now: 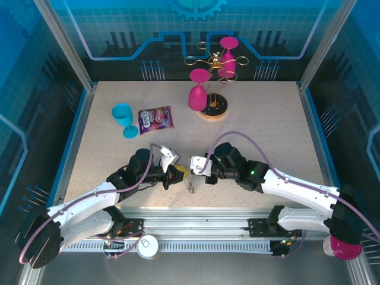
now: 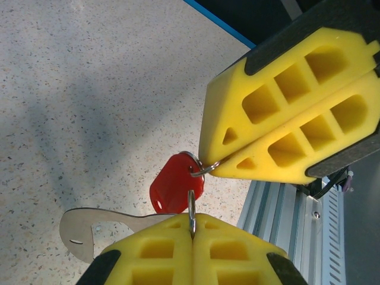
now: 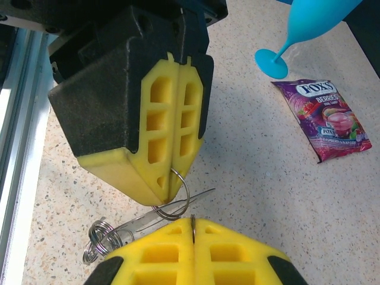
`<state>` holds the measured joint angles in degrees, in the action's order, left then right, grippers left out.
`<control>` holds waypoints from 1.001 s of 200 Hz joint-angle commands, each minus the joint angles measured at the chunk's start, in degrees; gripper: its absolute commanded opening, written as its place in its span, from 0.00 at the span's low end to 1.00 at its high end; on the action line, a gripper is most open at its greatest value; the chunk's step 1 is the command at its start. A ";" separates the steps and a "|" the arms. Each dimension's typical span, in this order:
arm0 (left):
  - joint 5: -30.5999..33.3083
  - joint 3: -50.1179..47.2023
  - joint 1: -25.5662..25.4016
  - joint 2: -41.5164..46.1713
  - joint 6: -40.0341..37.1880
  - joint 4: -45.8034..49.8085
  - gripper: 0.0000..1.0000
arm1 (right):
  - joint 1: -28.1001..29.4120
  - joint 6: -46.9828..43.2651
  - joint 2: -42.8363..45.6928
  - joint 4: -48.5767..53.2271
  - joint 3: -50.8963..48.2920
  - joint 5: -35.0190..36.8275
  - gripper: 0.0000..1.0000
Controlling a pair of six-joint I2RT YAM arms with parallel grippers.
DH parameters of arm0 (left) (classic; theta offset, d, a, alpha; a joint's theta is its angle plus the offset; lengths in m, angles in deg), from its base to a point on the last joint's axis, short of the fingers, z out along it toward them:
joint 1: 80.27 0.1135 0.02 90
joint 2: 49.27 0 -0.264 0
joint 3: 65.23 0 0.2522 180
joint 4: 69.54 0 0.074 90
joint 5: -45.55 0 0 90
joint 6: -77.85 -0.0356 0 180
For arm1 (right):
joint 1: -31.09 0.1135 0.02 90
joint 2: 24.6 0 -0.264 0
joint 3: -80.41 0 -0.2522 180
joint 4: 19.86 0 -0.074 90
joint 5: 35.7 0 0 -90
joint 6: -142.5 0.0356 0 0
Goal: Put the keys on the keyring
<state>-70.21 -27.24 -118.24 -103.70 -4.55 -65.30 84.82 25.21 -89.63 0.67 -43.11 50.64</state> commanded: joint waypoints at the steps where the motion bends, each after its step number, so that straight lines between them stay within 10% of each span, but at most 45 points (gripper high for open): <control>1: 0.21 0.69 0.02 0.37 0.59 -0.67 0.00 | 0.89 -1.07 0.47 -0.79 -1.08 -1.10 0.00; 200: 0.55 1.05 0.02 0.05 0.51 -0.67 0.00 | 2.16 -2.07 -1.06 -0.26 -0.50 -0.62 0.00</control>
<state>-70.21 -27.24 -118.24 -103.64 -4.57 -65.25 85.57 24.21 -90.77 0.71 -43.19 51.32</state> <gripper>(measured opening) 0.046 0.057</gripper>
